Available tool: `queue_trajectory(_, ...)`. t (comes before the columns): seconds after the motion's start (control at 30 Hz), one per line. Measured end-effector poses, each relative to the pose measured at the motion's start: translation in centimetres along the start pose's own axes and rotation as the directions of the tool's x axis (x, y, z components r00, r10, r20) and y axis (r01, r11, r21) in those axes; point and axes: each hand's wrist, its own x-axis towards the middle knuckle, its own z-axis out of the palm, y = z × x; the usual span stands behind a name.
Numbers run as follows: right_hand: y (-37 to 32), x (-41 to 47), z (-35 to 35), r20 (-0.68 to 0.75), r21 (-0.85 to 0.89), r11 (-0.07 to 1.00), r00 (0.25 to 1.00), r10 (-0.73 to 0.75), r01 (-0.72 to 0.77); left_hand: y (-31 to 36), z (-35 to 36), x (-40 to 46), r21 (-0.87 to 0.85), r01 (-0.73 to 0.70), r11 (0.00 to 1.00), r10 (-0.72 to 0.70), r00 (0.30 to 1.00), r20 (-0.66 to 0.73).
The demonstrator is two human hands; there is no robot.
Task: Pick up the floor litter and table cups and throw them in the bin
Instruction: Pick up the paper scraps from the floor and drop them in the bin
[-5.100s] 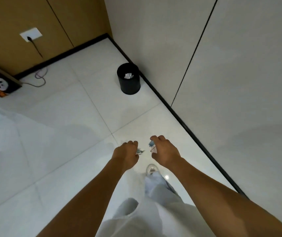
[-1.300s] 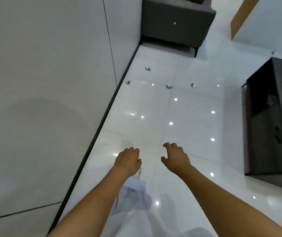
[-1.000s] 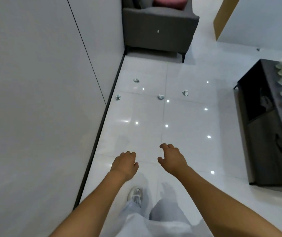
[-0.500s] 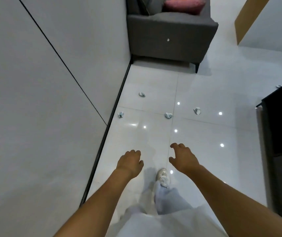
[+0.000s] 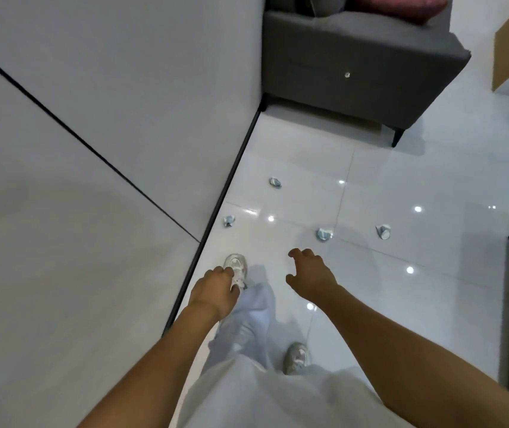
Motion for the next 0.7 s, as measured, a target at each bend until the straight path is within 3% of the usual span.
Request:
queue_trajectory(0.37,-7.8,18.4,-3.5,0.020,0.123,0.990,0.998,0.060,-0.062,-5.3,-9.1,19.7,0.069,-0.052,0.996,0.048,0.997,0.053)
queue_trajectory(0.53,-6.9,26.1,-1.6,0.047,0.162,0.981,0.994,0.101,-0.107,-6.0,-7.4,26.7,0.020,-0.048,0.999,0.045,0.994,0.099)
queue_trajectory(0.7,-5.0,35.6,4.5,0.116,0.191,0.978,0.991,0.062,-0.084,-8.3,-0.8,34.9,-0.043,0.050,0.998,-0.046,0.995,0.084)
